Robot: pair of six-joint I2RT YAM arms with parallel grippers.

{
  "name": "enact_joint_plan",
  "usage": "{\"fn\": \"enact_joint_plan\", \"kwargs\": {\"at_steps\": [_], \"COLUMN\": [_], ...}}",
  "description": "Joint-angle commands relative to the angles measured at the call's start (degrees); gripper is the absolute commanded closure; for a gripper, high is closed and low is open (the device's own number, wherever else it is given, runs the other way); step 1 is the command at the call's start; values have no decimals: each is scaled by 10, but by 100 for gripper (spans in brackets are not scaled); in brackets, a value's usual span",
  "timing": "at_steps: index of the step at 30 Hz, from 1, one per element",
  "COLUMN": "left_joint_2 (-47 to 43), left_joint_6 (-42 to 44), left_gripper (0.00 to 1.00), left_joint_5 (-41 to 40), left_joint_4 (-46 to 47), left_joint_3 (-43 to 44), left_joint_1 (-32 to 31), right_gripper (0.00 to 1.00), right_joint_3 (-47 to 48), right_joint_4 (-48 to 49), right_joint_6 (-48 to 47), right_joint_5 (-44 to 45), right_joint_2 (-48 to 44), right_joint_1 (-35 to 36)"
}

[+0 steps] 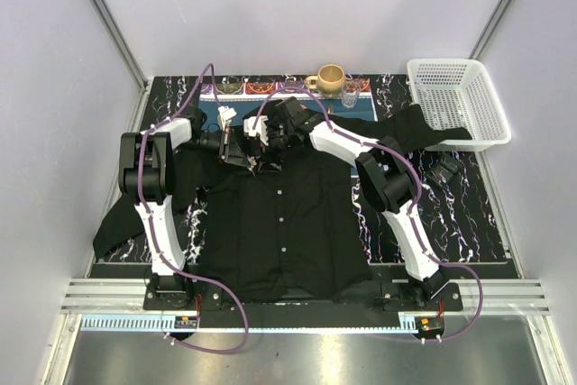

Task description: Pin the brooch onto the clothing

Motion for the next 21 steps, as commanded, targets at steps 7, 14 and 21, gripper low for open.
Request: {"fn": "enact_joint_plan", "kwargs": {"at_steps": [7, 14, 21], "left_joint_2": [6, 8, 14], "left_joint_6": [25, 47, 58], "left_gripper": [100, 100, 100], "left_joint_5": [19, 19, 21], "left_joint_4": [-2, -19, -33], "left_joint_3": [18, 24, 33], "left_joint_1": [-1, -2, -2], "right_gripper": [27, 29, 25], "right_joint_3": [32, 54, 56], "right_joint_4": [-15, -24, -41], "right_joint_6": [-5, 3, -9], "right_joint_5": [-41, -50, -52], "right_joint_2": [4, 17, 17], "right_joint_1": [8, 9, 10]}}
